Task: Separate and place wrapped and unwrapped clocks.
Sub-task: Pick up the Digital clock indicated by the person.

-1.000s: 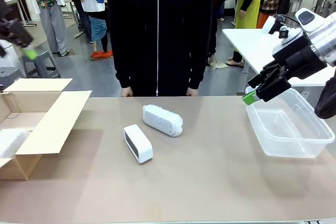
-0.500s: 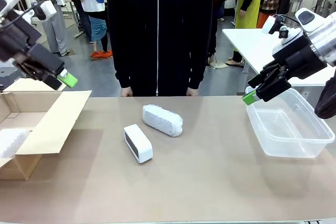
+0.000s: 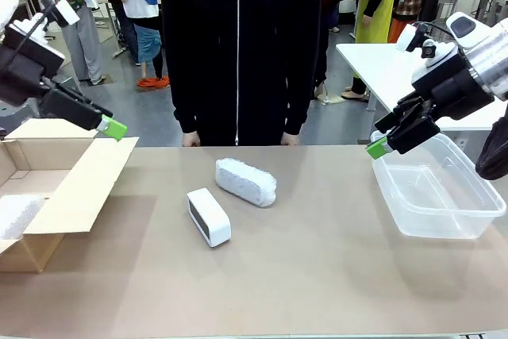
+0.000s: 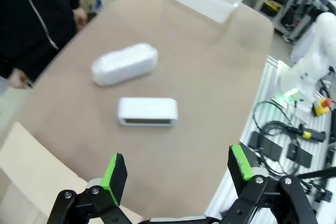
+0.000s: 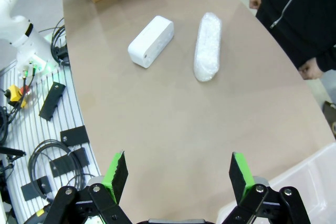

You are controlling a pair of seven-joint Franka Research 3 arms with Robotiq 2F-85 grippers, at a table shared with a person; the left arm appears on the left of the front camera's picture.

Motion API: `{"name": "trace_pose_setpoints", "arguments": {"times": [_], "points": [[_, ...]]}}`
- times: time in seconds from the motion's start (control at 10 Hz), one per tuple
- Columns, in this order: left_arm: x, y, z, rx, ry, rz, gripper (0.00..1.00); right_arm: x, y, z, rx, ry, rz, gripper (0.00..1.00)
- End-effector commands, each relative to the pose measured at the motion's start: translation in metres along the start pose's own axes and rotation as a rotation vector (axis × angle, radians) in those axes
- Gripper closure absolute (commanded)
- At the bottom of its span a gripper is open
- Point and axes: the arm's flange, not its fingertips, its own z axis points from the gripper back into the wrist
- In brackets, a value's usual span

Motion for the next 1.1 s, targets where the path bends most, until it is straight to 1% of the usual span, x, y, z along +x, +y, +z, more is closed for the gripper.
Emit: {"name": "trace_pose_setpoints", "arguments": {"times": [0.0, 0.1, 0.2, 0.5, 0.6, 0.7, 1.0], "points": [[-0.017, -0.010, -0.023, 0.085, 0.017, -0.056, 0.00, 0.000, -0.001, -0.002, 0.020, -0.021, -0.004, 0.00], [-0.017, -0.013, -0.025, 0.048, 0.027, -0.065, 0.00, 0.000, -0.001, -0.002, 0.020, -0.021, -0.004, 0.00], [-0.018, -0.014, -0.024, 0.012, 0.067, -0.087, 0.00, 0.000, -0.001, -0.002, 0.020, -0.021, -0.004, 0.00], [-0.019, -0.013, -0.020, 0.037, 0.074, -0.076, 0.00, 0.000, -0.001, -0.002, 0.020, -0.021, -0.004, 0.00], [-0.020, -0.010, -0.020, 0.015, 0.082, -0.053, 0.00, 0.000, -0.001, -0.002, 0.020, -0.021, -0.004, 0.00], [0.004, -0.006, -0.019, 0.035, 0.065, -0.093, 0.00, 0.000, -0.001, -0.002, 0.020, -0.021, -0.004, 0.00], [0.004, -0.006, -0.019, 0.035, 0.065, -0.093, 0.00, 0.000, -0.001, -0.002, 0.020, -0.021, -0.004, 0.00]]}}
